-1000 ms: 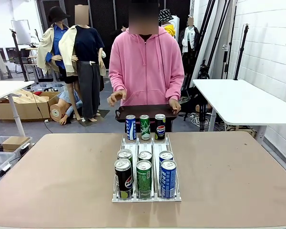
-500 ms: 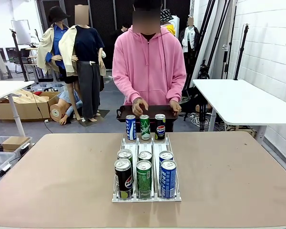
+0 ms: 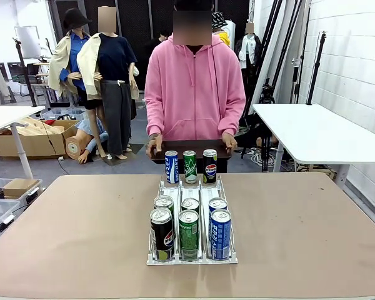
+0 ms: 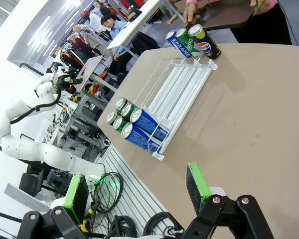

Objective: Retrieve and hand over the desired beverage to the person.
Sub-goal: Pick up a can of the same type that the person held from the Automatic Can Dispenser.

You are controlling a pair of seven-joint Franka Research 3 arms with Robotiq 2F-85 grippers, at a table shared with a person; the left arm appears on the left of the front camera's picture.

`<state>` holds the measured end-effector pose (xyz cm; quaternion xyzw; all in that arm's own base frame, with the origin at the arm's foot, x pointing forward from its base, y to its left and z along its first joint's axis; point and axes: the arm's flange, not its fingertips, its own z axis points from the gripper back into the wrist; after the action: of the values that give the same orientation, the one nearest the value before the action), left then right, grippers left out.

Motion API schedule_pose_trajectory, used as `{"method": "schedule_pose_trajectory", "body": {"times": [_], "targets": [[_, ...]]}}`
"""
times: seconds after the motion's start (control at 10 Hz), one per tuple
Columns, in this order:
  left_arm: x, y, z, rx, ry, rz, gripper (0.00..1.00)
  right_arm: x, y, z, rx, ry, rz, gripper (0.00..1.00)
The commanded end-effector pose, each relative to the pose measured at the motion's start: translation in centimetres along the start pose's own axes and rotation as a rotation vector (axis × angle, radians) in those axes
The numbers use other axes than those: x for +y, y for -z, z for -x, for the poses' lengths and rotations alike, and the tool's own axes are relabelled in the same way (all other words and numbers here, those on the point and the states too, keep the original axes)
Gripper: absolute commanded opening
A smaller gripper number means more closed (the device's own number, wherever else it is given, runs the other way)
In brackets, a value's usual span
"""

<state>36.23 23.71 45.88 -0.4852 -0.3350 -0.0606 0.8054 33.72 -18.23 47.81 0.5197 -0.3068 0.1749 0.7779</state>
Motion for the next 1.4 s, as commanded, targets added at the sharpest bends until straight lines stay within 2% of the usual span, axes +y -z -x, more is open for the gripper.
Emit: {"method": "schedule_pose_trajectory", "body": {"times": [0.0, 1.3], "targets": [[-0.23, -0.24, 0.06, 0.006, 0.000, -0.015, 1.00, 0.01, -0.08, 0.09, -0.005, -0.004, -0.014, 1.00], [-0.23, -0.24, 0.06, 0.006, 0.000, -0.015, 1.00, 0.01, -0.08, 0.09, -0.005, -0.004, -0.014, 1.00]]}}
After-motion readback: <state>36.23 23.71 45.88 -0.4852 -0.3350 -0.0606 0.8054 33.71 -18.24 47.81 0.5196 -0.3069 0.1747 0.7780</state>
